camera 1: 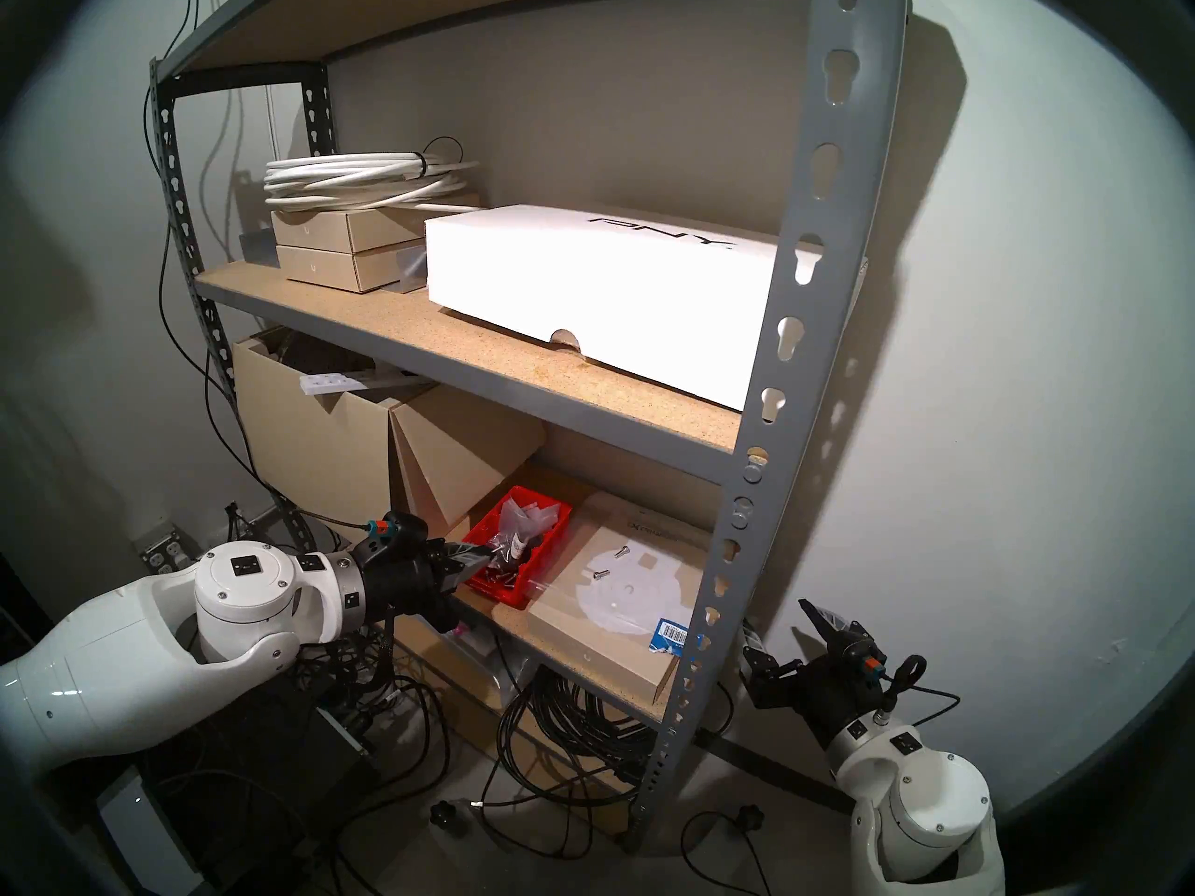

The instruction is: Organize the rack shelf by putting things into a case

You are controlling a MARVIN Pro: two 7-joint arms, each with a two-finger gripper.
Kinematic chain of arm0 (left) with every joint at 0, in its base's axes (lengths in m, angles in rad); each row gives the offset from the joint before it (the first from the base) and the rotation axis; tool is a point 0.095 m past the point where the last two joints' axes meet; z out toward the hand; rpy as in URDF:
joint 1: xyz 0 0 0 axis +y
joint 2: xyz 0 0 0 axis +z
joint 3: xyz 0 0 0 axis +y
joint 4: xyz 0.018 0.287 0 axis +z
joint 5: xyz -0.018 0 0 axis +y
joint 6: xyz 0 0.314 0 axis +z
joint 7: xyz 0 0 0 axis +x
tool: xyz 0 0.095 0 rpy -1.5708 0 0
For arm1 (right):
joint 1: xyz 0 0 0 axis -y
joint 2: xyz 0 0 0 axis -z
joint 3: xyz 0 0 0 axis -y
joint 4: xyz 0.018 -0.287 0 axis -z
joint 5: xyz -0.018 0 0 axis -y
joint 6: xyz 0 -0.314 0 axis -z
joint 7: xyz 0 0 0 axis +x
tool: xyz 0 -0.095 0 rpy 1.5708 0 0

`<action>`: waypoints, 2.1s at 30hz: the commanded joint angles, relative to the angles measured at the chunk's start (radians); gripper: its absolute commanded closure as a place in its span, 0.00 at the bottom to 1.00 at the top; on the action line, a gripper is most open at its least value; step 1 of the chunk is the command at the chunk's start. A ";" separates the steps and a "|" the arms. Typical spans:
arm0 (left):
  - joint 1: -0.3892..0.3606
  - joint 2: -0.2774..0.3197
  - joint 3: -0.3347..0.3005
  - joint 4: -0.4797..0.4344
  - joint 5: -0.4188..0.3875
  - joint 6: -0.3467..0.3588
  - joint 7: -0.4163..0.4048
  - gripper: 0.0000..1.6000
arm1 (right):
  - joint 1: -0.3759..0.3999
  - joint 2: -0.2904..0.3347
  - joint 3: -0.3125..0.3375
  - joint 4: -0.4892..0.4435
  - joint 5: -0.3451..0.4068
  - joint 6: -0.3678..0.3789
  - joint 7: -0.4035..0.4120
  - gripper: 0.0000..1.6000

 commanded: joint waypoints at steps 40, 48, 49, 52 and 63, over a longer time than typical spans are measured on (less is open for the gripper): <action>-0.253 -0.232 0.114 0.203 0.195 0.107 -0.089 0.68 | 0.006 -0.002 0.001 -0.021 -0.002 -0.007 0.002 0.00; -0.235 -0.210 0.100 0.196 0.195 0.098 -0.095 0.53 | 0.006 -0.003 0.001 -0.021 -0.003 -0.008 0.003 0.00; -0.233 -0.207 0.098 0.195 0.193 0.097 -0.096 0.51 | 0.006 -0.003 0.002 -0.021 -0.003 -0.008 0.003 0.00; -0.219 -0.188 0.083 0.174 0.179 0.089 -0.094 0.49 | 0.006 -0.003 0.002 -0.021 -0.003 -0.008 0.003 0.00; -0.155 -0.108 0.016 0.042 0.108 0.051 -0.093 0.51 | 0.006 -0.004 0.002 -0.020 -0.003 -0.007 0.004 0.00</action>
